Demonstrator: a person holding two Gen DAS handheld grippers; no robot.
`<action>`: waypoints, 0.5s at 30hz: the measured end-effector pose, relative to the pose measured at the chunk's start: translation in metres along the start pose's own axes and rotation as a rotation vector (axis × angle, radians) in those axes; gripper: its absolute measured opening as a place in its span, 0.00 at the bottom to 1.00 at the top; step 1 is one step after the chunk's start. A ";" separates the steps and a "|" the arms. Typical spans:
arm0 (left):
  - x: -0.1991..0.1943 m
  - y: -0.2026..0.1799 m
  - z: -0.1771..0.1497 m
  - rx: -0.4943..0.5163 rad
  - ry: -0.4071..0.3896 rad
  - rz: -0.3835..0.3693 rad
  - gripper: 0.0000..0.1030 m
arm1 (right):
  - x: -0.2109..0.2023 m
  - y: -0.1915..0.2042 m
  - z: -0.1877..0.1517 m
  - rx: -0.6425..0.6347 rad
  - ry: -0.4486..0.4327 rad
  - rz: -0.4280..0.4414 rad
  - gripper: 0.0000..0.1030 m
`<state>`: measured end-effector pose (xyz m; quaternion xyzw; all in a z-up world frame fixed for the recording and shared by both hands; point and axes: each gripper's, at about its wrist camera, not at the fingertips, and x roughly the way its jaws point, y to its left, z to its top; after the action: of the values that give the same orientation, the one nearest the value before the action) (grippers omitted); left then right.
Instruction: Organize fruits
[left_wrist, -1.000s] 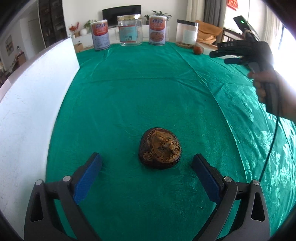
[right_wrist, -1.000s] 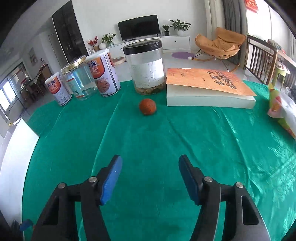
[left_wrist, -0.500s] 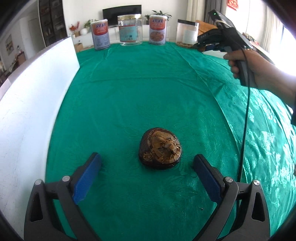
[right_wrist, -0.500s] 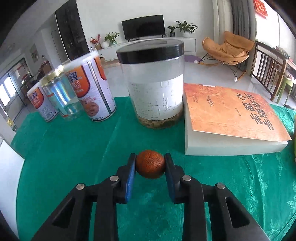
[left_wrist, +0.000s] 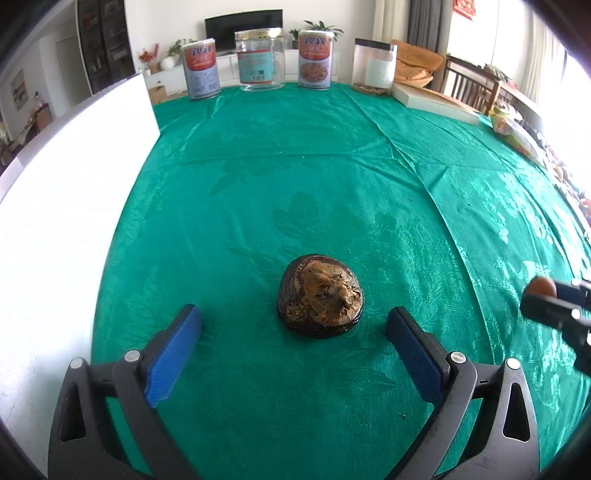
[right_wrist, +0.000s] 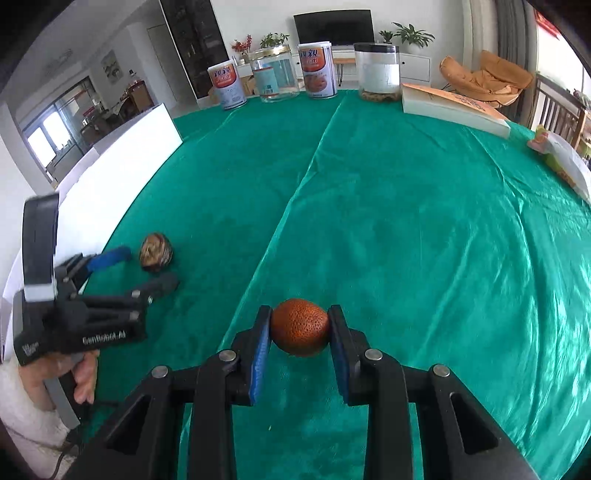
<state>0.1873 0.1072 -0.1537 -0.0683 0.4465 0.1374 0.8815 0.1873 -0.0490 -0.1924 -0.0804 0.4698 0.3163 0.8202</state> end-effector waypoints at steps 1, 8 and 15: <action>0.000 0.000 0.000 0.000 0.000 0.000 0.98 | -0.001 0.001 -0.007 0.008 -0.012 -0.009 0.31; 0.000 0.000 0.000 0.000 0.000 0.000 0.98 | -0.013 0.011 -0.029 0.001 -0.095 -0.080 0.50; 0.000 0.000 0.000 0.000 0.000 0.000 0.98 | -0.007 0.022 -0.029 -0.062 -0.064 -0.146 0.69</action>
<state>0.1871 0.1067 -0.1536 -0.0682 0.4465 0.1373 0.8816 0.1506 -0.0474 -0.1988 -0.1299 0.4263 0.2724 0.8527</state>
